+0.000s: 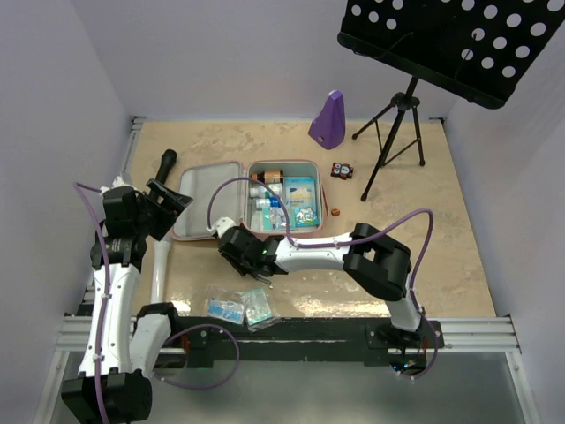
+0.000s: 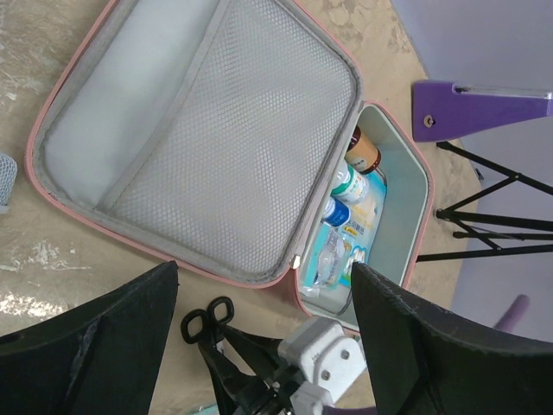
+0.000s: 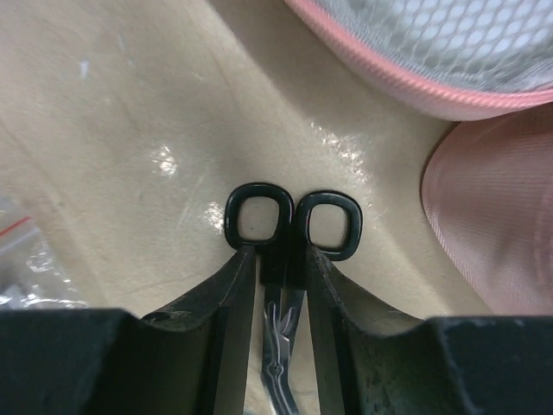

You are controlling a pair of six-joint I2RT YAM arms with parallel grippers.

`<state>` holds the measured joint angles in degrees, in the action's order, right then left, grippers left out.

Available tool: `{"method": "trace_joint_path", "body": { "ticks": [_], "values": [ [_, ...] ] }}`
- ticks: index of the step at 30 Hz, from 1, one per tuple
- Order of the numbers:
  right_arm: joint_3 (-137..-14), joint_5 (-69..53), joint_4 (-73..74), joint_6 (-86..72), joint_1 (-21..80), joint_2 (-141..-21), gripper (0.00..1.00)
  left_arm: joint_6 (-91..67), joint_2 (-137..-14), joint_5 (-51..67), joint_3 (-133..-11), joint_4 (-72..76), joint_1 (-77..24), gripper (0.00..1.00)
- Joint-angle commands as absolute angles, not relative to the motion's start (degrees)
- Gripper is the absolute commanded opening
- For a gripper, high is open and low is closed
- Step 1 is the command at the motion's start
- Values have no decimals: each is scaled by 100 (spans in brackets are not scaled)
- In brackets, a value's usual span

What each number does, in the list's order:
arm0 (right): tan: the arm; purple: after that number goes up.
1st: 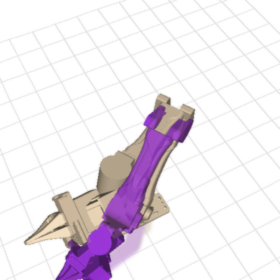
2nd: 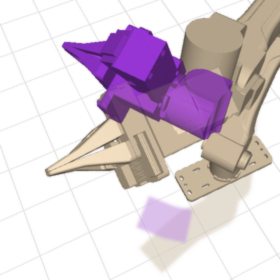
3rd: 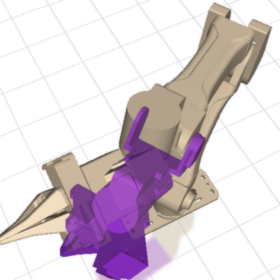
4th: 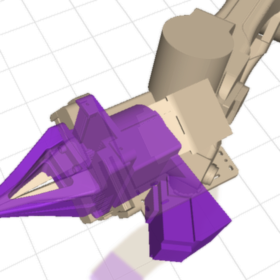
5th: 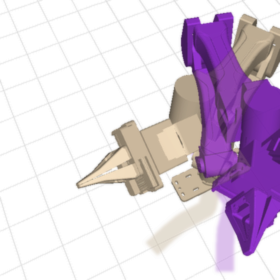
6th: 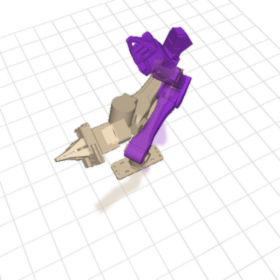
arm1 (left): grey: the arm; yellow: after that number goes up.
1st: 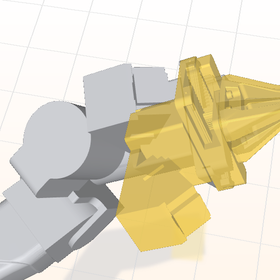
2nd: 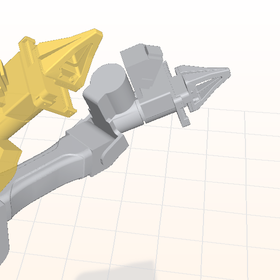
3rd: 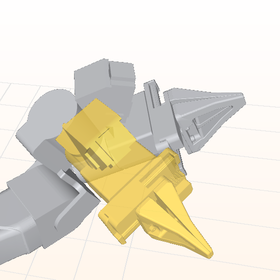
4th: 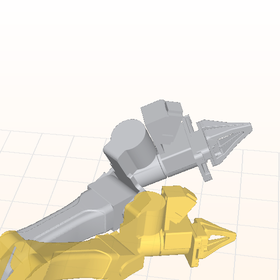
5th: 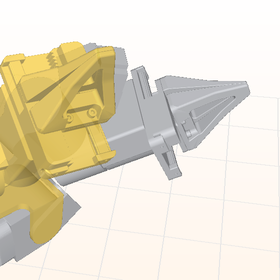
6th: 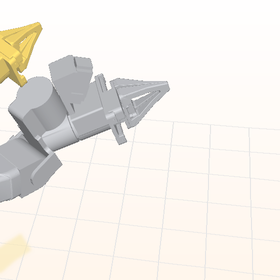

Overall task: Organize the medicine kit
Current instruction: Pick up the scissors from the center of the board.

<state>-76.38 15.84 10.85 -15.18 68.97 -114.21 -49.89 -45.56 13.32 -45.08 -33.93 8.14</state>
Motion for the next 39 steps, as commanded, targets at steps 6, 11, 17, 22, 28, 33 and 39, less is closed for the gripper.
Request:
{"method": "trace_joint_path", "body": {
  "ticks": [6, 11, 17, 22, 28, 33, 39],
  "values": [
    [-7831, 1819, 1064, -1591, 6741, -11558, 37, -4904, -4474, 1450, -4500, -3252, 853, 85],
    [-7849, 1819, 1037, -1582, 6732, -11470, 45, -4896, -4491, 1468, -4509, -3252, 852, 85],
    [-7963, 1898, 1055, -1573, 6724, -11382, 46, -4896, -4482, 1477, -4482, -3226, 835, 85],
    [-8059, 1864, 1002, -1608, 6671, -11390, 45, -4896, -4465, 1477, -4474, -3234, 852, 84],
    [-8121, 1767, 976, -1635, 6566, -11522, 42, -4896, -4447, 1494, -4430, -3208, 835, 84],
    [-8095, 1591, 923, -1635, 6486, -11672, 39, -4896, -4447, 1503, -4386, -3190, 853, 84],
    [-8007, 1441, 826, -1670, 6486, -11558, 40, -4913, -4438, 1512, -4351, -3164, 852, 84]
  ]
}}
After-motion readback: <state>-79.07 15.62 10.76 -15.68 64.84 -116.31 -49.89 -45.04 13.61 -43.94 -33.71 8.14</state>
